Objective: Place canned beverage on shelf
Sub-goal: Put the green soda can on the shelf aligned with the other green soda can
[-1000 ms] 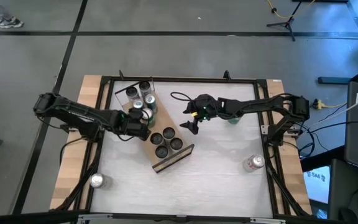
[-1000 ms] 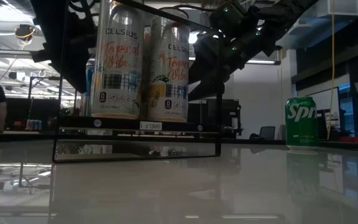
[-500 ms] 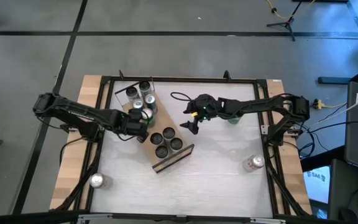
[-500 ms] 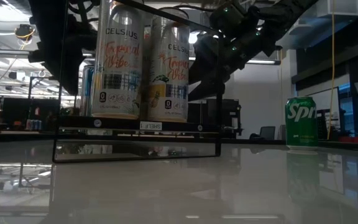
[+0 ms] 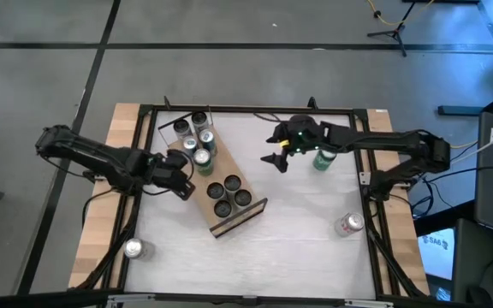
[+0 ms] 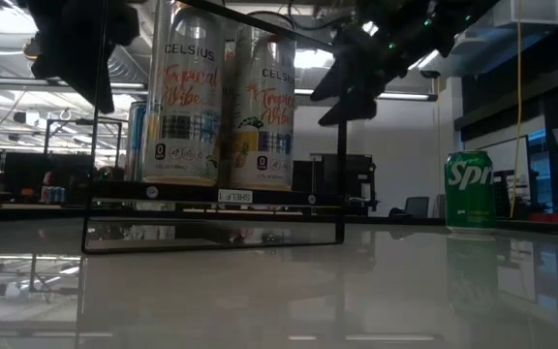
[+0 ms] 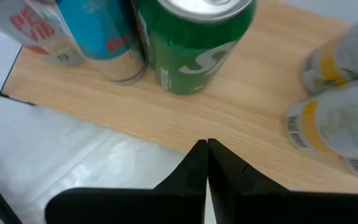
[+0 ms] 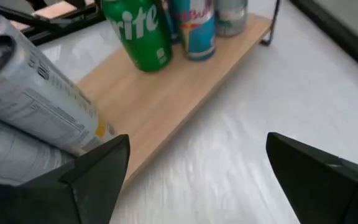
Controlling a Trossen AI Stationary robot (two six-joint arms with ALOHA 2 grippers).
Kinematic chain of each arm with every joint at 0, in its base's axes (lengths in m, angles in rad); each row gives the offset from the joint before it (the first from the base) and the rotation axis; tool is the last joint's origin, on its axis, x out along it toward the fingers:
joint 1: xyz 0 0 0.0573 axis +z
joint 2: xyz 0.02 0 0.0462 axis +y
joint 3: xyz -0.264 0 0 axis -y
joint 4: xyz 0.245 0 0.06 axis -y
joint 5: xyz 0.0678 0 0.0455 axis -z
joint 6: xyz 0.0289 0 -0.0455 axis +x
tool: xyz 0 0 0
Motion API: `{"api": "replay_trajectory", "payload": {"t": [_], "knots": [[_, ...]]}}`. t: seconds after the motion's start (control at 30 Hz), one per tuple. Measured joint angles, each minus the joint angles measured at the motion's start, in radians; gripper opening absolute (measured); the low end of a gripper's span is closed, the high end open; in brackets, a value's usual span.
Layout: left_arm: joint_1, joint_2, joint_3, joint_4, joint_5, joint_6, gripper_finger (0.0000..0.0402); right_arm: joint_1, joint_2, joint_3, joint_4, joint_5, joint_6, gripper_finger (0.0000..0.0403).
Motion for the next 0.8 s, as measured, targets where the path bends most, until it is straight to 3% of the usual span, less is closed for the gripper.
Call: {"api": "replay_trajectory", "payload": {"t": [0.4,0.8], "knots": [[-0.018,-0.094,0.0,0.003,-0.09,0.041,0.0,0.002,-0.263,0.0,-0.19,0.009,-0.019,0.0374],[-0.019,-0.087,0.0,0.007,-0.097,0.063,0.0,0.002,-0.47,0.0,-0.686,0.086,-0.017,0.0374]]}}
